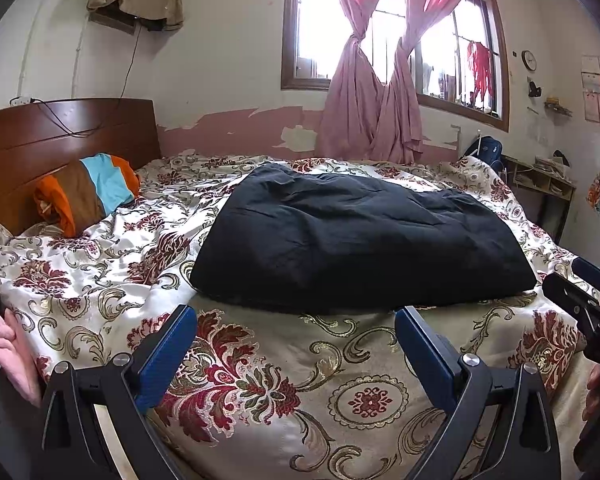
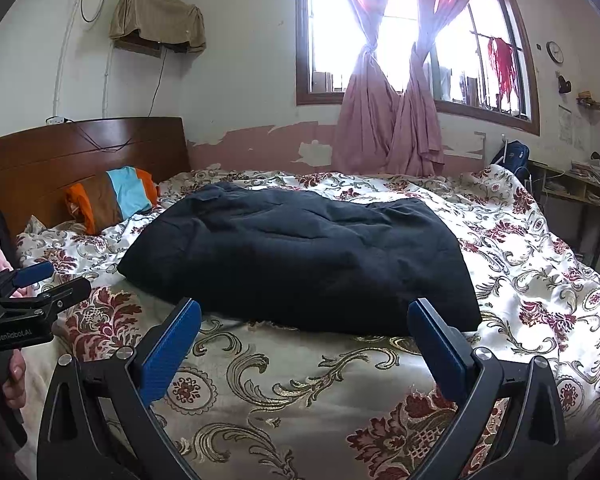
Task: Fold large clothes
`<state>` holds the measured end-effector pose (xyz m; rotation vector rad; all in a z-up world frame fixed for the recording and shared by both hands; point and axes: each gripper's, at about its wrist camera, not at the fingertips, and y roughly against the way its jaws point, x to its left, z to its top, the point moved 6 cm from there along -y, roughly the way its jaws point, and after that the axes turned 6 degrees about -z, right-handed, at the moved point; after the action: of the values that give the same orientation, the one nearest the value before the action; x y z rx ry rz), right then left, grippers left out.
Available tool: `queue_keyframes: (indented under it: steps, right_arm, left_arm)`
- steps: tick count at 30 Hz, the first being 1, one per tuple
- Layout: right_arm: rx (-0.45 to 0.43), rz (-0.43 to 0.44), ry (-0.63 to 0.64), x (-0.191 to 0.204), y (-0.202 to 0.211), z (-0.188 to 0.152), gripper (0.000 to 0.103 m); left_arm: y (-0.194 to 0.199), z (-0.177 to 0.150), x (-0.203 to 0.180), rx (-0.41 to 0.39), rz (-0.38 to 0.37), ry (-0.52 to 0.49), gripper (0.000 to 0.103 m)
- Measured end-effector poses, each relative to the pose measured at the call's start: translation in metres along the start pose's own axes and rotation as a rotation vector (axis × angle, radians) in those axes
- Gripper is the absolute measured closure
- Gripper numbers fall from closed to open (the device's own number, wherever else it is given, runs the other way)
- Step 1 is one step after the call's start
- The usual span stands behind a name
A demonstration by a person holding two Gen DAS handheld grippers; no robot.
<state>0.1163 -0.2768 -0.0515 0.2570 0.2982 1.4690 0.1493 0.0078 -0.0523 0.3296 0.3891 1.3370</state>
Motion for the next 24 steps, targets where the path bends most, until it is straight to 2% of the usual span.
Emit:
queue_keyframes:
  steps: [24]
  right_arm:
    - [0.000,0.001,-0.005,0.0011,0.0005,0.0000,0.002]
  left_arm:
    - [0.0015,0.0006,-0.0002,-0.006,0.001,-0.001,0.003]
